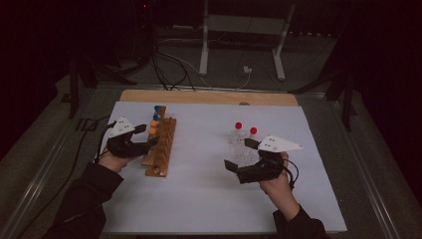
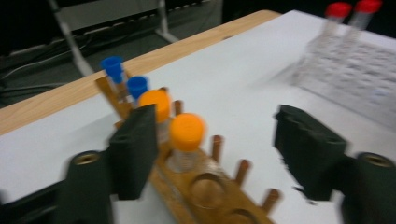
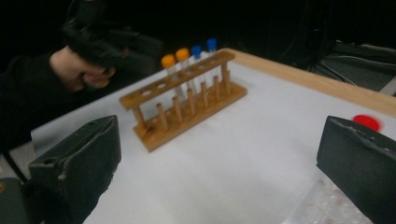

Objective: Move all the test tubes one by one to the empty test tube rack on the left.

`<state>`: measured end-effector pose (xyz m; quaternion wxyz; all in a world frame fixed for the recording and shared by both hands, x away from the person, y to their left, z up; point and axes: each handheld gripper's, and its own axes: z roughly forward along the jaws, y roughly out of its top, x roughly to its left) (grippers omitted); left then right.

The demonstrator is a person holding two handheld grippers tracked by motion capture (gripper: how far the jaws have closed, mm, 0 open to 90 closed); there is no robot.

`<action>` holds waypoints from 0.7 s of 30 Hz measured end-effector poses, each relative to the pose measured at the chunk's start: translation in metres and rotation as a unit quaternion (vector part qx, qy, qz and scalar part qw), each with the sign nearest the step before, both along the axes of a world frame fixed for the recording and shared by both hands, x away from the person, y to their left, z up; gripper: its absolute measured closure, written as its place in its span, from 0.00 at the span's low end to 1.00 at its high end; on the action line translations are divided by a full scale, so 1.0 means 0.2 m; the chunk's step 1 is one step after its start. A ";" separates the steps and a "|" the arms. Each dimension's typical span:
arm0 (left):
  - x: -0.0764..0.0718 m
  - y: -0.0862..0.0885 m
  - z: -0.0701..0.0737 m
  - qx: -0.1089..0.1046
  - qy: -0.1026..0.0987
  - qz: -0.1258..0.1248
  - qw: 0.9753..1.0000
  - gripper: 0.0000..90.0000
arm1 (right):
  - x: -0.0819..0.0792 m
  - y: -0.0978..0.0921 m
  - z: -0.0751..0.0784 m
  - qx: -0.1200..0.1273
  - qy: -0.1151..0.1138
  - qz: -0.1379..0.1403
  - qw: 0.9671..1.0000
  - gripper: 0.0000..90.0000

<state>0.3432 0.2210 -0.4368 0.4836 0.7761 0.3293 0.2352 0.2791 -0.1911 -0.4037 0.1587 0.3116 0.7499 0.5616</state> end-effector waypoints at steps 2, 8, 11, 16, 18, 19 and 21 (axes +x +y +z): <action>-0.03 0.00 0.02 -0.012 0.001 -0.008 1.000 0.18 | 0.03 -0.04 0.02 0.009 -0.004 -0.011 1.000 0.00; -0.13 -0.03 0.04 -0.030 0.007 -0.041 0.999 0.09 | 0.13 -0.16 0.02 0.006 -0.027 -0.049 0.998 0.00; -0.17 -0.05 0.05 -0.041 0.017 -0.060 0.997 0.04 | 0.18 -0.20 -0.01 -0.016 -0.022 -0.072 0.997 0.00; -0.23 -0.10 0.04 -0.037 0.015 -0.086 0.995 0.02 | 0.27 -0.25 -0.10 -0.045 0.005 -0.111 0.993 0.00; -0.25 -0.11 0.04 -0.036 0.015 -0.091 0.995 0.02 | 0.30 -0.26 -0.13 -0.054 0.011 -0.121 0.991 0.00; -0.26 -0.11 0.04 -0.038 0.016 -0.098 0.994 0.02 | 0.32 -0.27 -0.16 -0.059 0.016 -0.129 0.990 0.00; -0.27 -0.12 0.04 -0.030 0.011 -0.098 0.995 0.02 | 0.34 -0.27 -0.20 -0.066 0.029 -0.138 0.988 0.00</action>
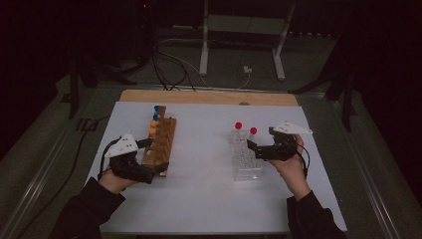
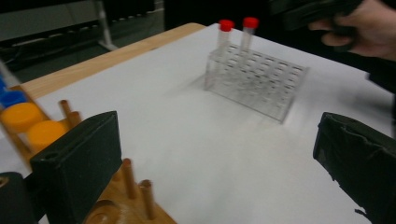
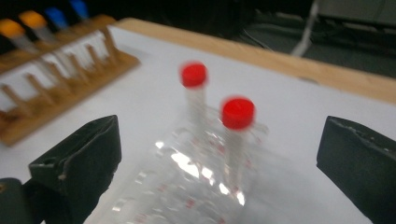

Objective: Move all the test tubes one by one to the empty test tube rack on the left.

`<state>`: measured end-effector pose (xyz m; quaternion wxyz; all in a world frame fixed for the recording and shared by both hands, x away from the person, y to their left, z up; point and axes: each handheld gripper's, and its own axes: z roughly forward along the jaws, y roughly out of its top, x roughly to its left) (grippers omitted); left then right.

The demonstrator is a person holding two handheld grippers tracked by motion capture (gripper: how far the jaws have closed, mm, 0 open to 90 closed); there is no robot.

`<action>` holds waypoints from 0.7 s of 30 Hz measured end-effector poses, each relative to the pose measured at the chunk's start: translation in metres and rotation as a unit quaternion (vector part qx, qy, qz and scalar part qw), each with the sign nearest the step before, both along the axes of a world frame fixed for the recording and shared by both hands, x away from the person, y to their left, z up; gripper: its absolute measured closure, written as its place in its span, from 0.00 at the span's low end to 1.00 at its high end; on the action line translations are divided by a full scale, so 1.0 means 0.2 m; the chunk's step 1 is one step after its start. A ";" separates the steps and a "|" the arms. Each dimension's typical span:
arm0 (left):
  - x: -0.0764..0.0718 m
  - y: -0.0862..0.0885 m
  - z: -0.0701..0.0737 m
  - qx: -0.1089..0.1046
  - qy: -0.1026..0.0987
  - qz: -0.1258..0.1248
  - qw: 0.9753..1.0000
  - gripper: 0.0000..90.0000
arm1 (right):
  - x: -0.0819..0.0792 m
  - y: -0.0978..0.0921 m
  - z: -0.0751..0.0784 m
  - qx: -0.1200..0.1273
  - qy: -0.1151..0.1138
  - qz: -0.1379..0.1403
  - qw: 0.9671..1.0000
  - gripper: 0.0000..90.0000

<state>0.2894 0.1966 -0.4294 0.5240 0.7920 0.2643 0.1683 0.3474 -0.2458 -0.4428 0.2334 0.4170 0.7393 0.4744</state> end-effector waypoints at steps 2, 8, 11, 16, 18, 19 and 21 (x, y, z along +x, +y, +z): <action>-0.01 0.00 0.00 -0.001 0.003 -0.006 1.000 0.02 | 0.02 0.00 -0.04 -0.007 0.012 -0.008 1.000 0.01; 0.00 0.00 -0.02 0.000 0.009 -0.005 1.000 0.02 | 0.05 0.01 -0.10 -0.031 0.027 -0.028 0.999 0.17; 0.00 0.00 -0.02 0.001 0.011 -0.002 1.000 0.02 | 0.06 0.03 -0.12 -0.052 0.028 -0.030 0.998 0.26; 0.00 -0.01 -0.03 0.006 0.013 -0.001 1.000 0.02 | 0.08 0.05 -0.13 -0.080 0.018 -0.033 0.996 0.43; 0.01 -0.01 -0.03 0.005 0.014 -0.003 1.000 0.02 | 0.09 0.06 -0.13 -0.084 0.015 -0.035 0.996 0.48; 0.01 -0.01 -0.03 0.006 0.014 -0.001 1.000 0.02 | 0.09 0.06 -0.13 -0.086 0.014 -0.035 0.996 0.51; 0.01 -0.01 -0.03 0.006 0.014 -0.002 1.000 0.02 | 0.10 0.07 -0.13 -0.086 0.014 -0.036 0.996 0.54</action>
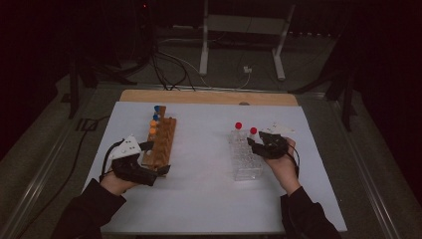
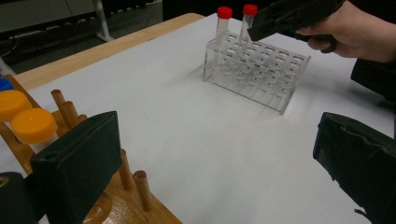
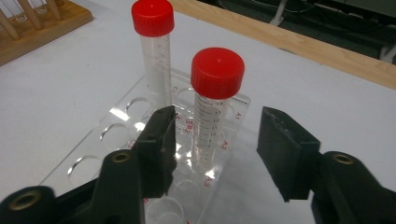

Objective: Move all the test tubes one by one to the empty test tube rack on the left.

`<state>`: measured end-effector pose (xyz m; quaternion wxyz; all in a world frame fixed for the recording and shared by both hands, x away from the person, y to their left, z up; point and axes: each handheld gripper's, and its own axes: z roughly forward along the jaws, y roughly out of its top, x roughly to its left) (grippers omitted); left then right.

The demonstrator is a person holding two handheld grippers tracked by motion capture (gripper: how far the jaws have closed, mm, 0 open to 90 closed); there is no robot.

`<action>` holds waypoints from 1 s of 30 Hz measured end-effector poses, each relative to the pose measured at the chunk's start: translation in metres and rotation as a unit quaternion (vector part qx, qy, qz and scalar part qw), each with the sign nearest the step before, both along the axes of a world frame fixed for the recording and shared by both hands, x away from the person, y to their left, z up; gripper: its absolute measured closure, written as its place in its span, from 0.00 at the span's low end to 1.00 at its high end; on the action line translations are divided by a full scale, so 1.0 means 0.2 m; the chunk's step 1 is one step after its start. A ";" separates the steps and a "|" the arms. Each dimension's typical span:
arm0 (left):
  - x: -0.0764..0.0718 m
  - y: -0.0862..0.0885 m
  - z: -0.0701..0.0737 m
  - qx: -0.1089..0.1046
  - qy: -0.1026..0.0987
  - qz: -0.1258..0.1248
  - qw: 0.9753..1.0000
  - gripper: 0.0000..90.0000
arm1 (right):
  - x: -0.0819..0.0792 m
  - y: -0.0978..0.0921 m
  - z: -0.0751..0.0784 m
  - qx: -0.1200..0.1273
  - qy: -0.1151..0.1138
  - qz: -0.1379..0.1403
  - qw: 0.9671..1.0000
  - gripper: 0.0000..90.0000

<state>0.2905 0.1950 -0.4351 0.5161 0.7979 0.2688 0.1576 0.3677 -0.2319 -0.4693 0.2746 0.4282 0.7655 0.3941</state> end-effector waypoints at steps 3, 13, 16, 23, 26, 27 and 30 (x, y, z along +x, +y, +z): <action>0.00 0.00 0.00 0.001 -0.001 0.003 1.000 0.02 | 0.01 0.01 0.00 -0.002 0.003 0.005 1.000 0.60; 0.00 0.01 0.00 0.000 -0.001 0.011 1.000 0.02 | 0.03 0.02 -0.01 -0.004 0.022 0.010 1.000 0.83; 0.00 0.01 0.00 0.000 -0.001 0.010 1.000 0.02 | 0.03 0.02 -0.01 0.000 0.027 0.008 1.000 0.83; 0.00 0.00 0.00 0.000 0.000 0.004 1.000 0.02 | 0.02 0.02 0.04 0.005 0.017 0.006 1.000 0.83; 0.00 0.00 0.00 0.001 0.000 0.004 1.000 0.02 | 0.01 0.01 0.08 0.011 0.010 0.007 1.000 0.83; 0.00 0.00 0.00 0.002 -0.001 0.006 1.000 0.02 | 0.01 0.01 0.09 0.013 0.008 0.006 1.000 0.83; 0.00 0.00 0.01 0.002 -0.001 0.005 1.000 0.02 | 0.00 0.01 0.14 0.015 -0.001 0.006 1.000 0.83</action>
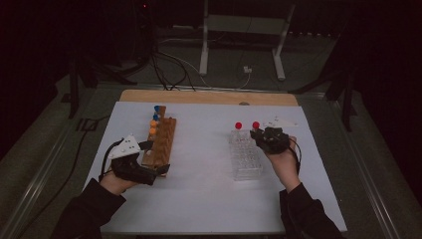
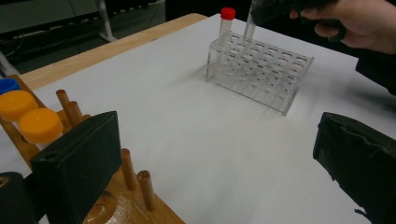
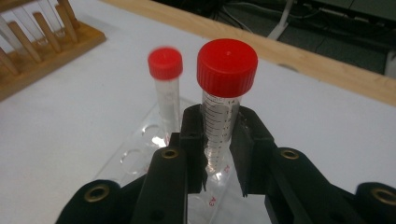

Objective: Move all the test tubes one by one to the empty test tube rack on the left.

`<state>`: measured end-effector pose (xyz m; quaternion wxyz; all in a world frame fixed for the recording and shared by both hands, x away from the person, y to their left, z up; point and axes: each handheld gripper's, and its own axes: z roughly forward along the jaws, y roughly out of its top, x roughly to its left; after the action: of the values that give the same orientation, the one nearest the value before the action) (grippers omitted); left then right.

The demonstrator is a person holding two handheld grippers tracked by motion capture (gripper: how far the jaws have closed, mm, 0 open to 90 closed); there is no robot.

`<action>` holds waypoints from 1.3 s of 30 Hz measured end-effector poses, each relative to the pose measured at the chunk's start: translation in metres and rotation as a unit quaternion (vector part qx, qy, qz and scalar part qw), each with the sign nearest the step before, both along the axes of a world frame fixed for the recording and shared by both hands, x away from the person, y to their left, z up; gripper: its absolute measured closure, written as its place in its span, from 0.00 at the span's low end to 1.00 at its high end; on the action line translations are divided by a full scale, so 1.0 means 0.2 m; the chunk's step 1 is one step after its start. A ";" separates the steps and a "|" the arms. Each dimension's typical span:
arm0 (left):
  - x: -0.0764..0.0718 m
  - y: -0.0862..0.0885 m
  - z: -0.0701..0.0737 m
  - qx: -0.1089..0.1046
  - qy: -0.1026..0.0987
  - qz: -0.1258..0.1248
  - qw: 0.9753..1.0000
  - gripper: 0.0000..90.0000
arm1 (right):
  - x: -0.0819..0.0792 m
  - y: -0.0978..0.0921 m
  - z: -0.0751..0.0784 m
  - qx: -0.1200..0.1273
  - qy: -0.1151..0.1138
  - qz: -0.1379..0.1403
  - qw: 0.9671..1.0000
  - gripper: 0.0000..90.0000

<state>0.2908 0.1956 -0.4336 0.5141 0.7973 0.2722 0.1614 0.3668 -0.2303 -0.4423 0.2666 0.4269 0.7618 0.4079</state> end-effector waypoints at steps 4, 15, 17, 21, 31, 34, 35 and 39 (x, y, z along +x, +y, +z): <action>-0.01 -0.01 0.01 0.001 0.000 -0.005 1.000 0.02 | -0.02 0.00 0.07 -0.003 -0.013 -0.001 1.000 0.83; -0.04 -0.05 0.05 -0.001 -0.005 -0.029 1.000 0.02 | -0.13 0.07 0.21 0.000 -0.027 0.045 0.999 0.83; -0.04 -0.07 0.05 -0.001 -0.006 -0.032 0.999 0.02 | -0.15 0.10 0.21 -0.001 -0.025 0.058 0.998 0.83; -0.04 -0.09 0.06 -0.005 -0.007 -0.041 0.999 0.02 | -0.19 0.15 0.21 0.003 -0.021 0.083 0.996 0.83; -0.03 -0.16 0.07 0.001 -0.003 -0.069 0.998 0.02 | -0.28 0.31 0.12 -0.002 0.003 0.146 0.989 0.83; -0.03 -0.19 0.07 -0.003 -0.001 -0.076 0.997 0.02 | -0.30 0.35 0.08 -0.006 0.009 0.162 0.987 0.83; -0.03 -0.20 0.07 0.000 -0.001 -0.079 0.997 0.03 | -0.31 0.37 0.07 -0.008 0.012 0.168 0.986 0.83; -0.03 -0.25 0.07 0.002 0.003 -0.092 0.996 0.03 | -0.34 0.41 0.03 -0.009 0.019 0.185 0.983 0.83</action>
<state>0.2856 0.1458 -0.4203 0.5242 0.8205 0.1987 0.1119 0.2983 -0.1491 -0.4354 0.1757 0.2839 0.8361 0.4352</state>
